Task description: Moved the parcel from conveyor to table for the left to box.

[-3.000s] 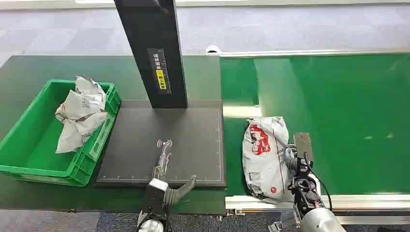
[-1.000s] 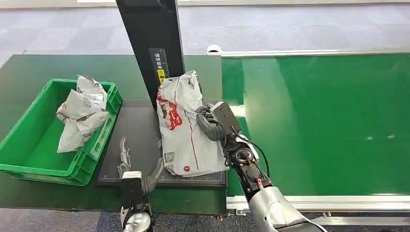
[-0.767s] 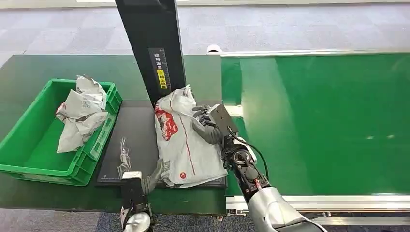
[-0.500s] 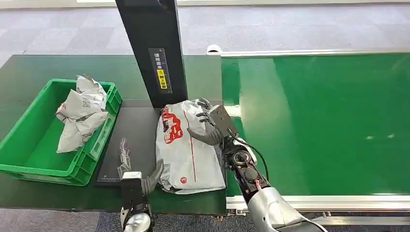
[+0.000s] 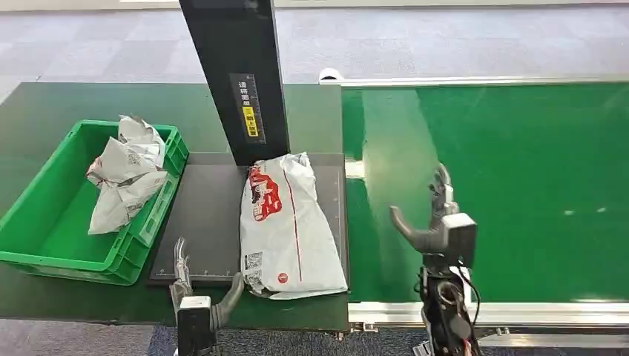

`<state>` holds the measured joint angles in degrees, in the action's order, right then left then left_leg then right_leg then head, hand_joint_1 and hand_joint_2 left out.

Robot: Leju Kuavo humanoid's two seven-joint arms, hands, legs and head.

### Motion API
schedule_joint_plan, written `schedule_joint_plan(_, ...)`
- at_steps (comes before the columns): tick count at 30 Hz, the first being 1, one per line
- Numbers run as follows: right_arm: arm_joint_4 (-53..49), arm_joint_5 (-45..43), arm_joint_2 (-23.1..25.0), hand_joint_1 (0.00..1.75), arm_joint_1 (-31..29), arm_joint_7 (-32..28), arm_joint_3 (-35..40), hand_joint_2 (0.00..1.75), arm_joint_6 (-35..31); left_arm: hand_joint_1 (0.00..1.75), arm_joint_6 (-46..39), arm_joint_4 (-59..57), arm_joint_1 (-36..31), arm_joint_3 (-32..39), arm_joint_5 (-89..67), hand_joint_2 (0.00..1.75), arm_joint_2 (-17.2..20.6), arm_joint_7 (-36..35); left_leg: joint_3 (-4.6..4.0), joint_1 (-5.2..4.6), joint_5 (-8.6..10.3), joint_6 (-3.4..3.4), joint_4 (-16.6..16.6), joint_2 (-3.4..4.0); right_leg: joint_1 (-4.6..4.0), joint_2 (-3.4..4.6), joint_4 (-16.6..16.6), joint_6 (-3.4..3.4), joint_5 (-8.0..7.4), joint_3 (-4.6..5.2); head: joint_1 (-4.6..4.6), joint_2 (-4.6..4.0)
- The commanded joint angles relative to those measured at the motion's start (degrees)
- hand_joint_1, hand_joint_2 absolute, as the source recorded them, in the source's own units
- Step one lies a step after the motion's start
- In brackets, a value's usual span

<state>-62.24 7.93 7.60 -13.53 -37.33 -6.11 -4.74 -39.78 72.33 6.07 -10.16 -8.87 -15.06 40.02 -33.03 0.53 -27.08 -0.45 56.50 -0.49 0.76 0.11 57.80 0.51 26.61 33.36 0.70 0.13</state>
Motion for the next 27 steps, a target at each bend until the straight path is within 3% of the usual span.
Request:
schedule_joint_plan(1,-11.8,-0.6,-1.9,0.0,7.3,-0.3,-7.3,1.75,0.1,0.0,-0.2,2.0,1.7,-1.8,-0.2,1.75,2.3,0.0,0.11,0.02,-0.04,0.0,0.0,0.03,-0.03,-0.05,0.0,-0.06,0.04,-0.13,-0.02,0.0)
schedule_joint_plan(6,-11.8,-0.6,-1.9,0.0,7.3,-0.3,-7.3,1.75,0.1,0.0,-0.2,2.0,1.7,-1.8,-0.2,1.75,2.3,0.0,0.13,0.0,0.0,0.02,0.0,0.05,-0.01,-0.01,0.0,-0.05,0.03,-0.1,0.0,0.0)
schedule_joint_plan(10,-17.0,-5.4,4.3,0.0,18.3,-2.7,-12.5,1.75,1.5,0.0,-0.2,6.5,4.9,-3.2,-3.9,1.75,4.1,0.0,0.36,0.07,-0.04,0.0,-0.2,-0.17,-0.1,-0.29,-0.2,-0.09,0.15,-0.45,-0.02,0.0)
schedule_joint_plan(13,-11.7,-2.4,6.9,0.0,19.0,-2.7,-12.8,1.75,4.8,0.0,-0.2,9.9,3.9,-7.8,-7.6,1.75,9.3,0.0,0.41,0.1,-0.05,-0.04,-0.1,-0.23,-0.12,-0.27,-0.2,-0.03,0.21,-0.49,-0.02,-0.02)
schedule_joint_plan(15,-6.7,-2.0,6.9,0.0,15.6,-2.7,-7.2,1.75,5.0,0.0,-0.2,11.3,1.4,-9.3,-8.6,1.75,14.6,0.0,0.39,0.11,-0.13,-0.08,-0.1,-0.06,-0.12,-0.05,-0.1,-0.06,0.2,-0.39,-0.04,-0.02)
schedule_joint_plan(17,-0.3,0.0,6.6,0.0,11.7,-2.7,-1.8,1.75,4.4,0.0,0.1,8.4,-1.3,-8.2,-10.4,1.75,16.6,0.0,0.34,0.09,-0.12,-0.1,-0.2,0.29,-0.11,0.25,-0.1,-0.14,0.12,-0.27,-0.02,-0.02)
schedule_joint_plan(19,9.1,-0.4,7.6,0.0,5.7,-2.7,5.6,1.75,4.1,0.0,8.6,3.8,-6.0,-1.1,-19.2,1.75,14.6,0.0,0.35,0.16,-0.07,-0.13,-0.2,0.58,-0.19,0.49,-0.1,-0.21,0.03,-0.19,0.0,-0.02)
schedule_joint_plan(21,13.6,-1.2,9.1,0.0,3.2,-2.7,8.3,1.75,3.5,0.0,13.6,0.2,-10.1,2.4,-24.6,1.75,12.5,-0.3,0.3,0.22,-0.03,-0.13,-0.2,0.57,-0.27,0.47,-0.1,-0.23,0.01,-0.25,-0.02,-0.02)
schedule_joint_plan(26,19.9,-1.5,10.3,0.0,1.5,-2.7,12.6,1.75,4.3,0.0,18.0,-13.4,-20.1,3.2,-30.7,1.75,10.9,-2.8,0.38,0.26,0.35,-0.25,-0.2,0.14,-0.32,-0.01,-0.2,-0.38,-0.09,-0.33,0.0,-0.02)
schedule_joint_plan(27,22.2,-1.8,10.5,0.0,0.8,-2.7,13.4,1.75,4.9,0.0,18.5,-19.8,-25.0,2.1,-33.3,1.75,10.0,-4.1,0.44,0.24,0.36,-0.23,-0.3,0.13,-0.31,-0.03,-0.2,-0.39,-0.11,-0.39,-0.04,0.0)
